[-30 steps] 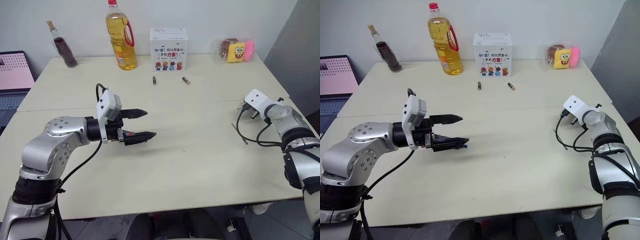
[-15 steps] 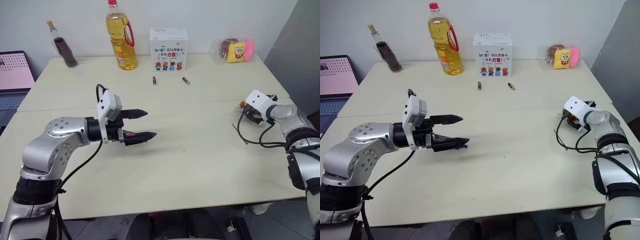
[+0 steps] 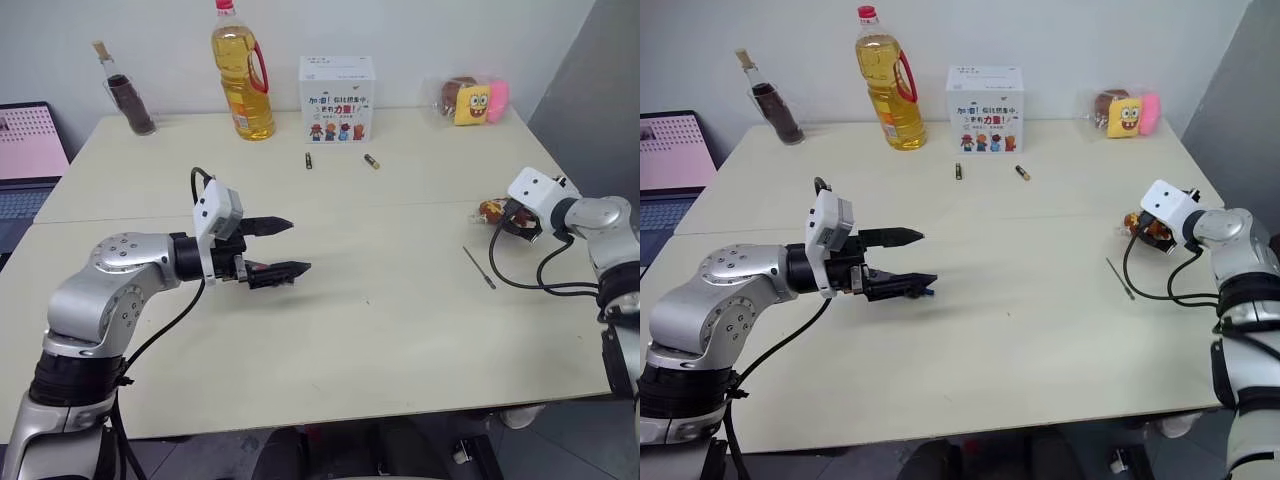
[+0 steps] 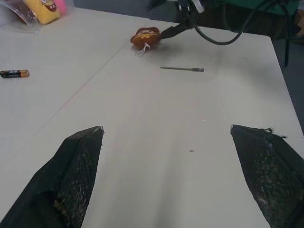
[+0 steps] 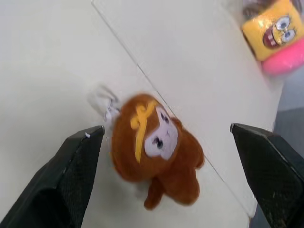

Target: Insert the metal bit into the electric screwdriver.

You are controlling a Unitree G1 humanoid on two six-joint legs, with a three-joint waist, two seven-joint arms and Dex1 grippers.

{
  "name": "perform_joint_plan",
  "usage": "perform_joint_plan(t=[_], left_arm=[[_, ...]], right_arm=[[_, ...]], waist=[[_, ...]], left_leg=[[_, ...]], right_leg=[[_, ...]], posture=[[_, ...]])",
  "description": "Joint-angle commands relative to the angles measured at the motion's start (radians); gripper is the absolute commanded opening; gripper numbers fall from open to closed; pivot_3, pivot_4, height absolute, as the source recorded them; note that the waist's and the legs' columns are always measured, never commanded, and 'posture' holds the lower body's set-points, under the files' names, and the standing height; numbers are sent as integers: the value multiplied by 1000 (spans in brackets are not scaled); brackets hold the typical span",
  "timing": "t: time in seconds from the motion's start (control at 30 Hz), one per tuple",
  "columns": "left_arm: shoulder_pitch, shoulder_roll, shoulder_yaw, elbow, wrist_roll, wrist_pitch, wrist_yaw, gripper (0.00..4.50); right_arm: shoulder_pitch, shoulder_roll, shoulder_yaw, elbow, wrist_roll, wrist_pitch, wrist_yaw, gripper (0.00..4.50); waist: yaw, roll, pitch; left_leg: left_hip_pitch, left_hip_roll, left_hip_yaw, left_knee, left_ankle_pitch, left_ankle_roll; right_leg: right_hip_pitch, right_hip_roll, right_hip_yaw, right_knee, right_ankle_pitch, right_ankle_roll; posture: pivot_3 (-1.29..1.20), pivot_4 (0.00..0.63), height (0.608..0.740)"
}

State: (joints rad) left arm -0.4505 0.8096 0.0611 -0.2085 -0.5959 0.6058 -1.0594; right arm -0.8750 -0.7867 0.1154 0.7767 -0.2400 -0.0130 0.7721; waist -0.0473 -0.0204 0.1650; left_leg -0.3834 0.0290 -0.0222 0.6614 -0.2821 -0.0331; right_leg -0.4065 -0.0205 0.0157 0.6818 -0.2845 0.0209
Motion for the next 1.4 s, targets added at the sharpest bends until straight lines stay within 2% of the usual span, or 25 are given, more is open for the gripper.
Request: perform_joint_plan(t=[0.03,0.2,0.37,0.5,0.57,0.67,0.8,1.03,1.23,1.4], left_arm=[[-79,86,22,96,41,-50,-89,4500],[-212,185,-55,286,121,-109,-267,4500],[-334,234,-218,471,285,-238,-478,4500],[-393,219,-330,567,386,-377,-552,4500],[-426,199,-379,620,432,-449,-555,4500],[-473,164,-457,718,511,-593,-555,4500],[-516,118,-494,838,572,-727,-555,4500],[-597,-38,-509,1014,693,-811,-526,4500],[-630,-77,-507,1087,753,-884,-524,4500],[-654,-112,-519,1145,820,-907,-472,4500]], right_arm=[[106,12,-88,-384,133,239,64,4486],[283,142,-150,-810,301,561,29,4486],[439,319,-163,-1173,438,865,-83,4486],[508,458,-181,-1354,550,990,-165,4486],[536,494,-179,-1408,582,1031,-195,4486],[601,503,-151,-1462,610,1040,-214,4486],[641,507,-136,-1494,646,1043,-233,4486],[676,518,-86,-1498,655,1006,-278,4486],[707,501,-89,-1534,710,972,-258,4486],[689,406,-75,-1556,769,923,-157,4486]], waist=[[5,0,0],[17,0,0],[23,1,0],[22,1,0],[23,1,0],[25,0,0],[20,0,0],[18,0,0],[15,0,0],[16,0,0]], left_leg=[[0,0,-1,1,0,0],[0,-2,-1,1,0,0],[-1,-2,-1,1,0,0],[-1,-2,-1,1,0,0],[-2,-2,-2,1,0,0],[-2,-2,-2,1,0,0],[-2,-3,-2,2,0,0],[-3,-2,-2,2,0,1],[-3,-2,-2,1,0,1],[-3,-3,-2,2,0,1]], right_leg=[[0,1,-1,0,0,0],[0,2,-2,1,0,0],[0,3,-4,0,0,0],[0,3,-4,1,0,0],[0,3,-4,0,0,0],[0,3,-5,0,0,0],[0,3,-5,0,0,0],[0,3,-6,0,0,0],[0,3,-6,0,0,0],[0,3,-7,0,0,0]], posture=[[0,150,740],[0,150,740],[0,150,740],[0,150,740],[0,150,740],[0,150,740],[0,150,740],[0,150,740],[0,150,740],[0,150,740]])
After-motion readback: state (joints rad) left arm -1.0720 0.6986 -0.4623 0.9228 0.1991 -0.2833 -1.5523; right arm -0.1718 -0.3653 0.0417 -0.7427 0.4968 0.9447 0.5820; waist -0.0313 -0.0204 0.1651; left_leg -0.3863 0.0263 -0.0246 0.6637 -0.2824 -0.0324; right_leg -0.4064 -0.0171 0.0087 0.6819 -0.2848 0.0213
